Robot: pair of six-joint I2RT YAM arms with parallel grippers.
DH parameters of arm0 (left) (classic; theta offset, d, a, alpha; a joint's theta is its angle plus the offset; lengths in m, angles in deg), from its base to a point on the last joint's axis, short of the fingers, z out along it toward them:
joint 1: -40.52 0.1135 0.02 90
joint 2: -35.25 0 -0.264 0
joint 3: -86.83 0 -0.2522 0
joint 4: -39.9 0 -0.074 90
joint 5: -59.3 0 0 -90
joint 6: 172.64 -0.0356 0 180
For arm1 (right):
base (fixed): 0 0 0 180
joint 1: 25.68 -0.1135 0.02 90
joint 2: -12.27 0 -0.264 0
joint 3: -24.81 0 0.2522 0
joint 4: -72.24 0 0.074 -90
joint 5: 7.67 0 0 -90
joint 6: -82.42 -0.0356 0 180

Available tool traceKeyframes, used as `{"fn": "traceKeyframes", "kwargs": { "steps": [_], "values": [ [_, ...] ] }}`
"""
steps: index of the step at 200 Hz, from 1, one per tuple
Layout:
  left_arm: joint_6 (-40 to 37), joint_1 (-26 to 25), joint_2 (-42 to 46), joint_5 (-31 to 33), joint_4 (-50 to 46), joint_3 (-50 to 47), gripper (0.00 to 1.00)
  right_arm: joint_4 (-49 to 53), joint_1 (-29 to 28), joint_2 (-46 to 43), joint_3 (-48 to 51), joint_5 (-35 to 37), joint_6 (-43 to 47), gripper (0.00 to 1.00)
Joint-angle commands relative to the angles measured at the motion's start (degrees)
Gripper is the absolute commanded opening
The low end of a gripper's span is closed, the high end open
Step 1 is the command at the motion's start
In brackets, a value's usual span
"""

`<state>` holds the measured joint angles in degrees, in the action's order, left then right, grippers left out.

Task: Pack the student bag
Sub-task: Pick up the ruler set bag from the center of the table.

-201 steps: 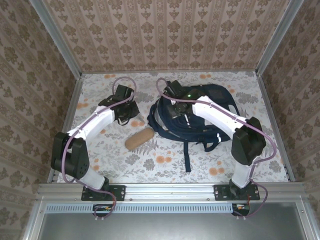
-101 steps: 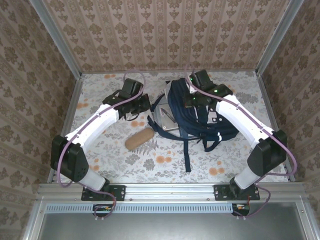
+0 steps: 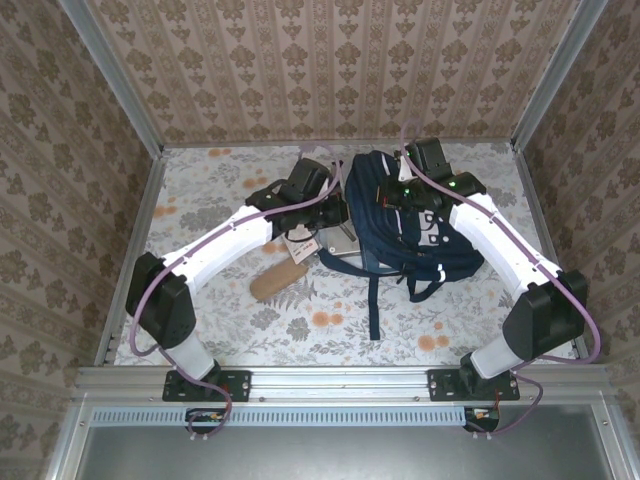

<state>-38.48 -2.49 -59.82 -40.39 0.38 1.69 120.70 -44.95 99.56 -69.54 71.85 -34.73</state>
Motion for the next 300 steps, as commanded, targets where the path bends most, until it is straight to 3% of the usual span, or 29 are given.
{"fn": "traceKeyframes", "kwargs": {
  "steps": [1, 14, 37, 47, 67, 92, 133, 152, 212, 234, 283, 300],
  "values": [
    [1.0, 2.5, 3.1, 2.1, -1.3, -2.5, 0.22, -3.6, 0.5, -2.2, 0.4, -1.3, -1.4, 0.00],
    [1.2, 4.2, 4.8, 3.4, -2.0, -4.8, 0.33, -3.6, 0.5, -2.1, 0.7, -1.8, -1.6, 0.00],
    [2.1, 8.2, 7.3, 4.4, -2.4, -10.1, 0.40, -5.4, 0.5, -1.9, 0.9, -2.9, -1.8, 0.00],
    [3.0, 10.1, 7.9, 4.4, -2.0, -12.7, 0.49, -5.4, 0.4, -1.6, 0.9, -3.2, -1.9, 0.00],
    [5.1, 13.7, 8.0, 1.2, 2.4, -18.8, 0.57, -5.3, 0.3, -1.5, 0.7, -3.5, -1.8, 0.00],
    [8.4, 16.5, 6.2, -2.2, 9.6, -24.6, 0.75, -5.2, 0.3, -1.4, 0.5, -3.7, -1.7, 0.00],
    [13.2, 19.8, 1.3, -7.0, 23.6, -30.5, 0.80, -4.9, 0.0, -1.1, 0.4, -3.8, -1.7, 0.00],
    [15.6, 20.3, -0.8, -9.2, 31.8, -32.7, 0.77, -4.8, -0.1, -1.2, 0.4, -3.8, -1.7, 0.00],
    [19.7, 20.0, -6.6, -12.7, 44.2, -33.5, 0.65, -4.5, -0.1, -0.6, 0.1, -3.5, -1.4, 0.00],
    [21.4, 19.6, -7.8, -13.1, 48.1, -33.6, 0.53, -4.3, -0.1, -0.2, -0.2, -3.7, -1.4, 0.00],
    [21.1, 19.3, -7.9, -12.4, 47.2, -31.1, 0.09, -4.2, -0.1, 0.3, -0.8, -3.8, -1.6, 0.00],
    [19.3, 18.9, -5.9, -11.8, 43.4, -29.9, 0.03, -4.2, -0.1, 0.3, -1.0, -3.6, -1.4, 0.00]
  ]
}}
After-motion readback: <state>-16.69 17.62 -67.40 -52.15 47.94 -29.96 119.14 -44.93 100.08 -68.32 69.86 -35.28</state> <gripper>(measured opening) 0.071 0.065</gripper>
